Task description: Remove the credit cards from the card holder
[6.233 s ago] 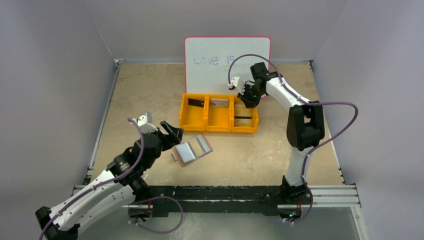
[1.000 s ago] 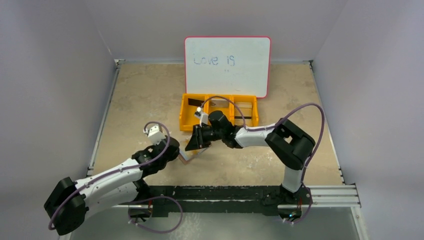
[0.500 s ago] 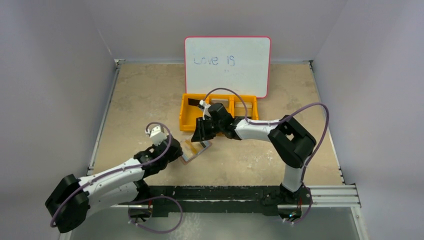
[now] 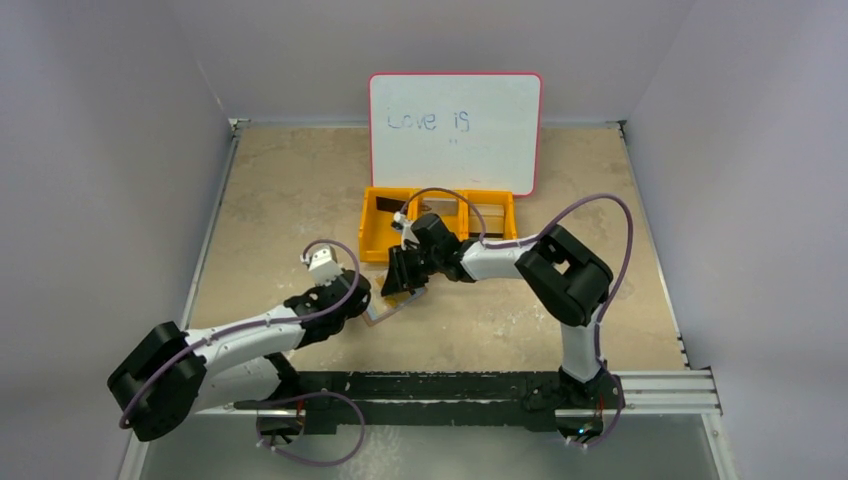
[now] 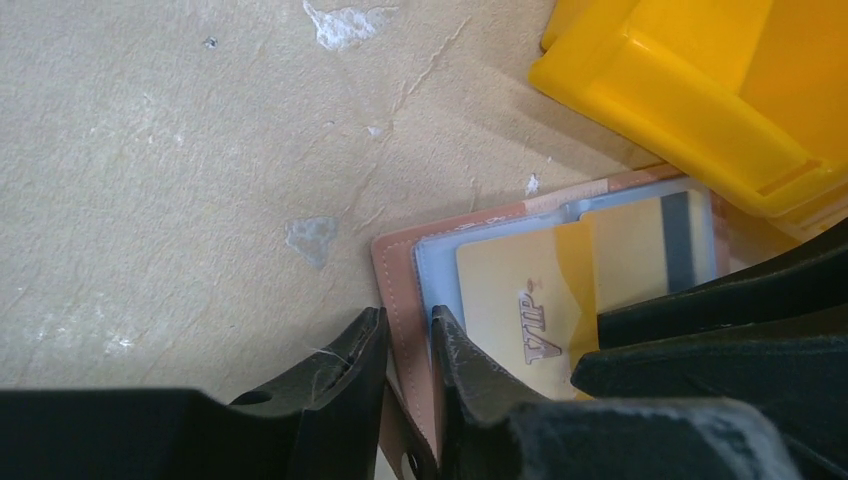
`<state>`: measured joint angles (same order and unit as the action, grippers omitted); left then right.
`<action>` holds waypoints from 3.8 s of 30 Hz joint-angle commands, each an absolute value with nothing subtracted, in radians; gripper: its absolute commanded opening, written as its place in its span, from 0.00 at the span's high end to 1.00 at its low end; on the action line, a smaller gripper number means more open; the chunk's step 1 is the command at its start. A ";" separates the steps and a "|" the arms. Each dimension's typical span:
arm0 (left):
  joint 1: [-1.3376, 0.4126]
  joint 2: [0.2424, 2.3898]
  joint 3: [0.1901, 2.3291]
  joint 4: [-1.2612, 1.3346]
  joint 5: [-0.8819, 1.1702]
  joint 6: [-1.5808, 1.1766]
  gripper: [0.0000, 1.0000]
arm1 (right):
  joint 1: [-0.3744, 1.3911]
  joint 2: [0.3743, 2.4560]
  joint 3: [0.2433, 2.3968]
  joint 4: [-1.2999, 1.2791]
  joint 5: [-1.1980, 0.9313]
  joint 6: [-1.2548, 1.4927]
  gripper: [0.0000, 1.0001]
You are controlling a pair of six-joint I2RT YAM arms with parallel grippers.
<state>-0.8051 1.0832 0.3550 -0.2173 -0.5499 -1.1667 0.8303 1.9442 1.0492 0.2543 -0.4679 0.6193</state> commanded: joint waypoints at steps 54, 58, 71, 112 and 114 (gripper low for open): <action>-0.806 1.004 0.354 -0.242 -0.547 -1.107 0.82 | 0.738 1.814 0.752 0.582 -0.479 0.846 1.00; -0.807 0.931 0.341 -0.125 -0.479 -1.082 0.49 | 0.738 1.851 0.737 0.642 -0.493 0.888 1.00; -0.807 1.241 0.446 -0.143 -0.465 -1.096 0.55 | 0.738 1.856 0.726 0.632 -0.471 0.903 1.00; -0.913 1.473 0.539 -0.283 -0.568 -1.045 1.00 | 0.686 1.633 0.555 0.585 -0.393 0.921 1.00; -0.913 1.465 0.541 -0.287 -0.571 -1.043 1.00 | 0.676 1.623 0.550 0.579 -0.392 0.913 1.00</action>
<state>-0.9127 1.4395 0.5900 -0.2138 -0.6628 -1.0367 0.6880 1.6493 0.5587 0.6109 -0.4019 0.9432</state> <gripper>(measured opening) 0.020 0.005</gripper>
